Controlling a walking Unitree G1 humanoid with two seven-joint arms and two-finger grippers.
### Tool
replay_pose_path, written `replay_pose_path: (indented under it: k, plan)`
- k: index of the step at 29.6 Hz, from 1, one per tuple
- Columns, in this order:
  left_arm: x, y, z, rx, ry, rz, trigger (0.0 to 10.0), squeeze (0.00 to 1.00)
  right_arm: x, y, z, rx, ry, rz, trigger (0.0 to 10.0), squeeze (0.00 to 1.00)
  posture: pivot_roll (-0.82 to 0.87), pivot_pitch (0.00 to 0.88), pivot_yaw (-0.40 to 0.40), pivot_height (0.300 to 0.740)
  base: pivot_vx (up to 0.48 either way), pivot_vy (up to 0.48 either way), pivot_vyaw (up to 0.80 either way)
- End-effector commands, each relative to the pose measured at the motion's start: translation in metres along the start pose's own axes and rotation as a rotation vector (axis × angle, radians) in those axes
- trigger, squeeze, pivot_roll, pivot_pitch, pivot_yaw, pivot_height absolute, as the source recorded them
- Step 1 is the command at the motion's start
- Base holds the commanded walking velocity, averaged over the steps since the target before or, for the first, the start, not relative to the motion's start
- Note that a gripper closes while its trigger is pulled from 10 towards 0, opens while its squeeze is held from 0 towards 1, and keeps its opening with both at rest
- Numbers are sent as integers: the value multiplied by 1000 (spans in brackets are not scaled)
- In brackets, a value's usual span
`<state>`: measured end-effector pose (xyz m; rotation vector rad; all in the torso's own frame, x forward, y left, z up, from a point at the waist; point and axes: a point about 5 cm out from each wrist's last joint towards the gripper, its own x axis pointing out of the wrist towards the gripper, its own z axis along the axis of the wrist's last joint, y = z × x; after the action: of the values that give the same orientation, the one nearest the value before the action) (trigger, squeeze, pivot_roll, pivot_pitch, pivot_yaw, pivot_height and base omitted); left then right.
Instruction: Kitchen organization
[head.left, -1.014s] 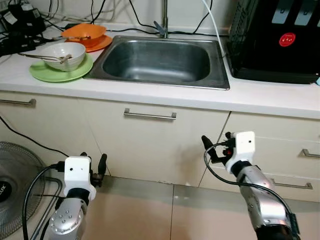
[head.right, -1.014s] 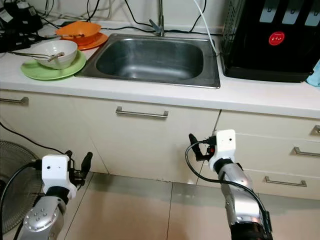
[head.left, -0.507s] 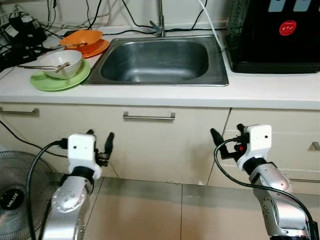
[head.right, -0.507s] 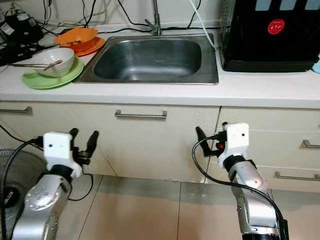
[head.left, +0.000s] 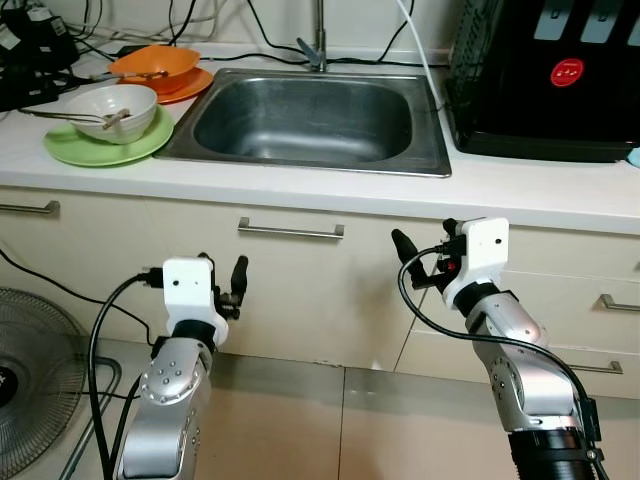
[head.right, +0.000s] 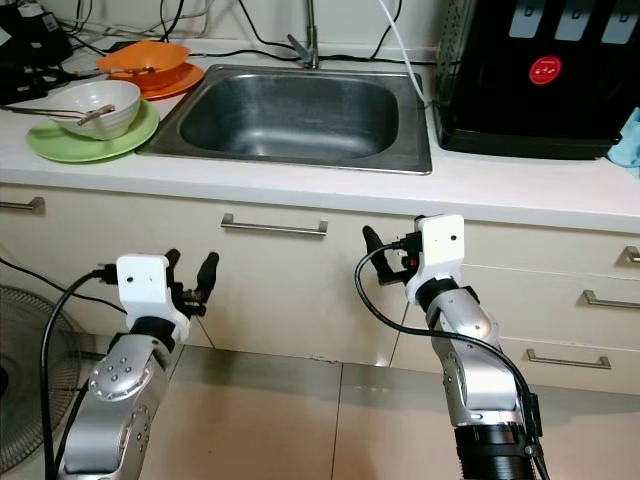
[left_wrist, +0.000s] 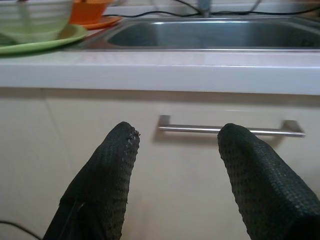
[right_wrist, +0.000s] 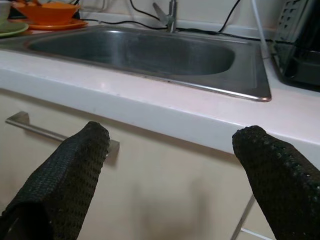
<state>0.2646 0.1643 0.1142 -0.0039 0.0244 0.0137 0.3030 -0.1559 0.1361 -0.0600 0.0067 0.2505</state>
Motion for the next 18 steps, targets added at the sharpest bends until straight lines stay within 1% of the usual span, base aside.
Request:
replay_pose_path:
  k: [1, 3, 4, 5, 9, 11, 14, 16, 18]
  plan:
    - [2, 0, -3, -6, 7, 8, 10000, 0, 0, -1, -2, 5, 3, -10, 10000, 0, -127, 0, 46, 740, 0, 0, 0]
    - [4, -1, -3, 5, 7, 3, 10000, 0, -1, -4, -2, 19, 3, -33, 10000, 0, -125, 0, 47, 740, 0, 0, 0]
    - [8, -4, 1, 48, -10, -17, 10000, 0, -1, -8, -2, 2, 7, -78, 10000, 0, -121, 0, 54, 740, 0, 0, 0]
    - [9, -5, 2, 53, -10, -20, 10000, 0, 0, -9, -2, -3, 10, -79, 10000, 0, -116, 0, 55, 740, 0, 0, 0]
    - [8, -2, 0, 44, -5, -9, 10000, 0, 0, -7, -2, 4, 15, -72, 10000, 0, -100, 0, 50, 740, 0, 0, 0]
    - [7, 4, -1, 29, -6, 29, 10000, 0, 0, -2, -6, 33, 23, -59, 10000, 0, -87, 0, 48, 740, 0, 0, 0]
    - [6, 8, -1, 15, -3, 55, 10000, 0, 3, 3, -6, 35, 23, -43, 10000, 0, -70, 0, 45, 740, 0, 0, 0]
    - [5, 10, -1, 5, 2, 63, 10000, 0, 7, 5, -5, 63, 19, -44, 10000, 0, -61, 0, 46, 740, 0, 0, -788]
    - [4, 11, -1, 6, 7, 63, 10000, 0, 9, 7, -4, 50, 14, -43, 10000, 0, -58, 0, 47, 740, 0, 0, -784]
